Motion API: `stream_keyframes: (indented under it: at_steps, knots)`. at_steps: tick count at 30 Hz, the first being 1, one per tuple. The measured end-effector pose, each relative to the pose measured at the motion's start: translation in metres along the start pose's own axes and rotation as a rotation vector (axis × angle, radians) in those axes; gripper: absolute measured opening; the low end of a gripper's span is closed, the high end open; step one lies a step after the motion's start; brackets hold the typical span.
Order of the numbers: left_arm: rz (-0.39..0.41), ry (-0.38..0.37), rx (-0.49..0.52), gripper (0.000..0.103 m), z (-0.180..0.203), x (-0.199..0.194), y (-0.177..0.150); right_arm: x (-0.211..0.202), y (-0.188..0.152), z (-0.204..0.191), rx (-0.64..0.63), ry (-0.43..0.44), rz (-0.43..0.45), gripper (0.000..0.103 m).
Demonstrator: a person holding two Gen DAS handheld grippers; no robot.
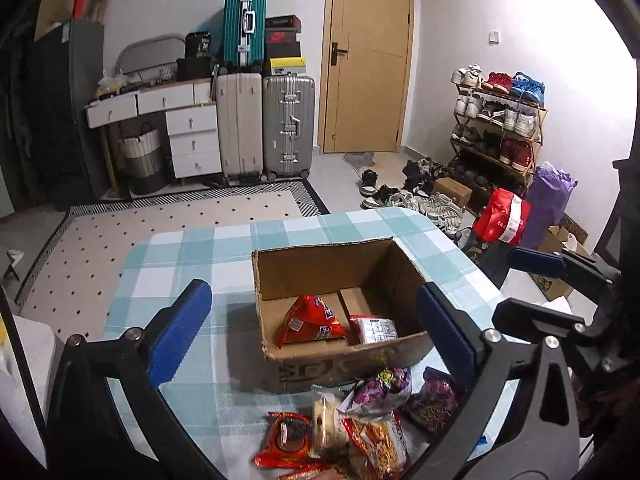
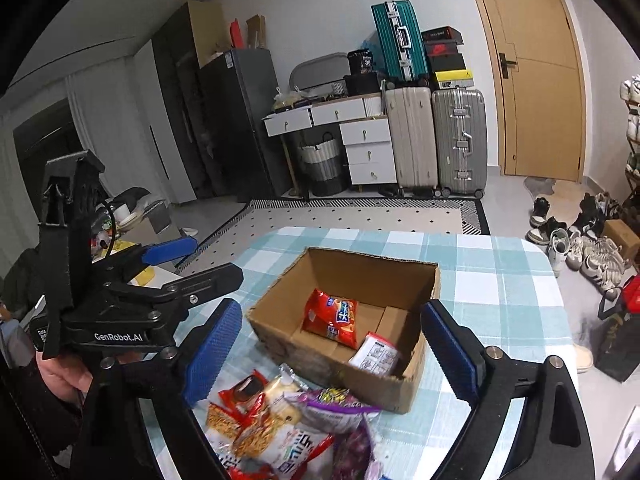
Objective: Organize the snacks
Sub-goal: 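Withdraw both tools from the box back toward the snack pile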
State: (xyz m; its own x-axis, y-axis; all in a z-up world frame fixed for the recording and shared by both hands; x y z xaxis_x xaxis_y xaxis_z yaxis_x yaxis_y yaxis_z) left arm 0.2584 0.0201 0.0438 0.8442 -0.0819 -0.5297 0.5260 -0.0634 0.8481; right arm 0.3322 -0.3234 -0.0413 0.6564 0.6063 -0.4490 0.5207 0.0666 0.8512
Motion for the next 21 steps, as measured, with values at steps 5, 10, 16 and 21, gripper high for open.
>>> stream_keyframes:
  at_steps: [5,10,16,21]
  knots:
    - [0.012,0.015,-0.007,0.102,0.000,-0.032,-0.005,-0.018,-0.010,-0.015,-0.006,0.001,0.012,0.094]
    - [0.020,0.058,-0.008,0.102,0.000,-0.056,-0.015,-0.035,-0.021,-0.032,-0.024,-0.001,0.027,0.097]
    - [0.012,0.069,-0.019,0.102,0.000,-0.078,-0.028,-0.052,-0.034,-0.046,-0.022,-0.007,0.043,0.100]
    - [0.007,0.086,-0.036,0.102,-0.004,-0.093,-0.046,-0.065,-0.049,-0.055,-0.020,-0.008,0.057,0.101]
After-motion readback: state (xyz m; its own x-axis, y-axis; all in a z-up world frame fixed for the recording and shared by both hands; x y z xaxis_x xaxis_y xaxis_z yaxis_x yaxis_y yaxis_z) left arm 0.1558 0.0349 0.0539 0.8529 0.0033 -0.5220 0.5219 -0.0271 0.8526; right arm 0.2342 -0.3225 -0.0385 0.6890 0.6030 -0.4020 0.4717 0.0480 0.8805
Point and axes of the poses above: each gripper's, at about its wrist camera, not at the fingertips, and x roughly the way its jaws point, z to its right, y to its top, the point moved 2 cm from there along x, roughly the way its jaws point, and after that the axes turned 7 degrees about y, right-handed, at the moved point
